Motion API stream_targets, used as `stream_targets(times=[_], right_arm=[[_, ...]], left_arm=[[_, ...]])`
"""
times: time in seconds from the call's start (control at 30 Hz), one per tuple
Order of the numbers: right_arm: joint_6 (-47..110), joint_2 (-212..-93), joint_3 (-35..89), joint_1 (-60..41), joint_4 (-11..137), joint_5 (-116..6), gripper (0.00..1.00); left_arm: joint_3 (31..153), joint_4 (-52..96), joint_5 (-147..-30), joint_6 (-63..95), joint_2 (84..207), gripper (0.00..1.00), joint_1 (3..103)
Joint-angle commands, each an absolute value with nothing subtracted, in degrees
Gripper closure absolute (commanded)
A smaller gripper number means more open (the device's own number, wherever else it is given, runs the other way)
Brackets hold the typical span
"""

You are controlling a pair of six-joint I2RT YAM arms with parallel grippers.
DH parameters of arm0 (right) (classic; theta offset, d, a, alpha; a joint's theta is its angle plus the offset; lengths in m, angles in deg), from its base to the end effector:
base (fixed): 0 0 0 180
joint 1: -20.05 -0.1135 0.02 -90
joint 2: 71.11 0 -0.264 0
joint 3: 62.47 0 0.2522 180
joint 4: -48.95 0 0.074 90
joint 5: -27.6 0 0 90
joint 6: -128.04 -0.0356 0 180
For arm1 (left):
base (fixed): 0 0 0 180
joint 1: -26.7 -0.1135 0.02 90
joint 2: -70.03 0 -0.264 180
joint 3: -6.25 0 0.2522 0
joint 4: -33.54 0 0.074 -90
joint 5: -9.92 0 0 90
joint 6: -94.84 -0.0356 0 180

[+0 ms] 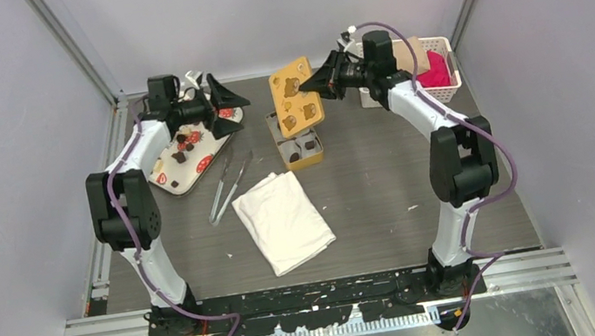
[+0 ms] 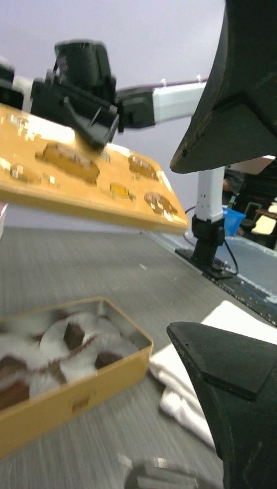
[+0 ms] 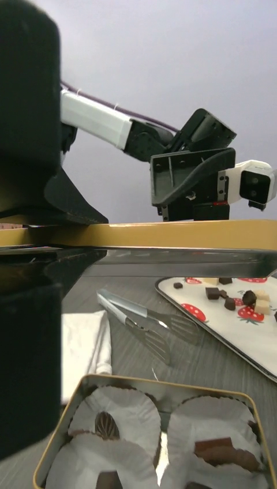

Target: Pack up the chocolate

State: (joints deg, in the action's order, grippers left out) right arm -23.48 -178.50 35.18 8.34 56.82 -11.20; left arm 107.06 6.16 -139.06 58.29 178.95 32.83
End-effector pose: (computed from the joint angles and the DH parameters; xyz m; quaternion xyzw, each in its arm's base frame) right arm 0.4245 0.1163 0.2936 0.0750 0.7676 0.5975 0.2195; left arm 0.4247 -0.0763 0.2740 -0.1040 0.7992 -0.5778 0.1285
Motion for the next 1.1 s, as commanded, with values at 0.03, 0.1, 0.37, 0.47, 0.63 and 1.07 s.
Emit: stream_targets(times=[0.03, 0.1, 0.37, 0.47, 0.63, 1.07], right_arm=[[-9.87, -182.52, 44.84, 8.38, 73.79, -11.53, 0.99], [-9.37, -184.76, 46.56, 7.99, 74.35, -11.00, 0.99], [-3.62, -193.63, 56.00, 5.31, 82.31, -9.61, 0.99], [-4.03, -195.47, 57.60, 4.92, 82.03, -10.03, 0.99], [-5.65, -197.50, 58.15, 4.80, 79.61, -9.60, 0.99], [-16.89, -200.83, 54.44, 4.74, 60.78, -8.21, 0.99]], left_arm=[[107.38, 1.02, -132.38, 50.43, 174.81, 0.00, 33.20], [107.02, 1.26, -131.56, 50.15, 175.44, 0.00, 34.14], [104.53, 3.82, -128.43, 50.11, 178.42, 0.00, 35.86], [103.73, 4.37, -127.87, 49.31, 179.24, 0.00, 35.75], [103.53, 4.10, -127.00, 48.03, 181.10, 0.00, 35.81], [103.99, 4.36, -126.89, 49.31, 185.68, 0.08, 36.54]])
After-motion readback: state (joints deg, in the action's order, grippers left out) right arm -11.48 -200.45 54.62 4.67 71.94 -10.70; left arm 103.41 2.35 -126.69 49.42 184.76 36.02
